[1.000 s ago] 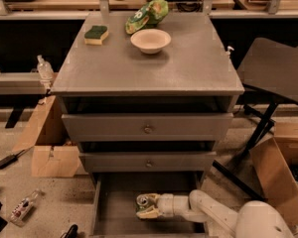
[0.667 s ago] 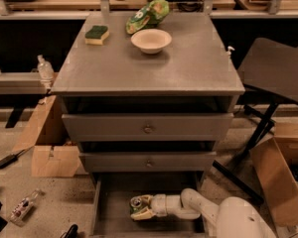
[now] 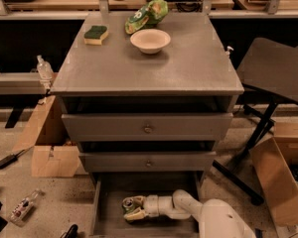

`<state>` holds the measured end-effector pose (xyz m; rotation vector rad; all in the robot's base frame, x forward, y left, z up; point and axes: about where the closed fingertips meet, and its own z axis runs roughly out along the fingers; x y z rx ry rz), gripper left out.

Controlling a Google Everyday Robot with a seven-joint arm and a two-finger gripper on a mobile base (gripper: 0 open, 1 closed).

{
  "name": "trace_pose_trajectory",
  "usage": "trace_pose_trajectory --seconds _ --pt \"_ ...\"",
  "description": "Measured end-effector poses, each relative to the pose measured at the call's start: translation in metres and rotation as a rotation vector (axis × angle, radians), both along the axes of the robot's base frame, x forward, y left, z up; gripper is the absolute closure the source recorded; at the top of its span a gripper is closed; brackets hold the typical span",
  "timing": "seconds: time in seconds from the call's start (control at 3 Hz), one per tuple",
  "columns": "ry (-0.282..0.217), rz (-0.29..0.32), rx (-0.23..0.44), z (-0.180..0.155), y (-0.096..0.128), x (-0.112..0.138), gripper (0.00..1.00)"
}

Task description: Place green can into bottom drawer

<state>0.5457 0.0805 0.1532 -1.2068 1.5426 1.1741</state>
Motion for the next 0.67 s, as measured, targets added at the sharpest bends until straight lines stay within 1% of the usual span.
trace_pose_trajectory --seconds 0.67 --pt "0.003 0.004 0.004 -0.0017 0.0054 -0.0019 0.54"
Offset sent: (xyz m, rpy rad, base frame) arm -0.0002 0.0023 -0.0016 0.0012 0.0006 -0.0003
